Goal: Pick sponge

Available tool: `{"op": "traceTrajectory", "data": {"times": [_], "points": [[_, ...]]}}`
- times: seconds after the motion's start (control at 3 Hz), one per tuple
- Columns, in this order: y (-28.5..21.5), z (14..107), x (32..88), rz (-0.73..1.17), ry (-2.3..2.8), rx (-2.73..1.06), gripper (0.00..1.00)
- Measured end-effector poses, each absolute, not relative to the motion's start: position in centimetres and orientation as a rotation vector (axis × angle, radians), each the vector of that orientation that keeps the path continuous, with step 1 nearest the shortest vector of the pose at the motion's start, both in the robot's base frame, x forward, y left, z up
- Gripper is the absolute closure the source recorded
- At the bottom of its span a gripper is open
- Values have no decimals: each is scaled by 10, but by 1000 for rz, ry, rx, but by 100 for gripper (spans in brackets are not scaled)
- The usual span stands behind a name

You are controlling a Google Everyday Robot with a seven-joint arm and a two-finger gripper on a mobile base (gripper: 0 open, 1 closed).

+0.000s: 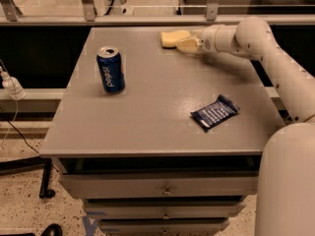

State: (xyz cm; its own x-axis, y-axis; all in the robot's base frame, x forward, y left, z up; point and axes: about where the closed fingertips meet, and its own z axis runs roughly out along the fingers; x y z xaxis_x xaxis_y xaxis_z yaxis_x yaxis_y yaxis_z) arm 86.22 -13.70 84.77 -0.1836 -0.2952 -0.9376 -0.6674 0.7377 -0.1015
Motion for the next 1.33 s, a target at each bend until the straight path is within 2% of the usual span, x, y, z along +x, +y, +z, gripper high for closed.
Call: {"op": "traceTrajectory", "data": {"times": [0.67, 1.0, 1.33], "points": [[-136, 850, 858, 419, 1766, -743, 87], [-130, 865, 850, 435, 1729, -756, 100], [-117, 896, 834, 446, 1652, -799, 100]]}}
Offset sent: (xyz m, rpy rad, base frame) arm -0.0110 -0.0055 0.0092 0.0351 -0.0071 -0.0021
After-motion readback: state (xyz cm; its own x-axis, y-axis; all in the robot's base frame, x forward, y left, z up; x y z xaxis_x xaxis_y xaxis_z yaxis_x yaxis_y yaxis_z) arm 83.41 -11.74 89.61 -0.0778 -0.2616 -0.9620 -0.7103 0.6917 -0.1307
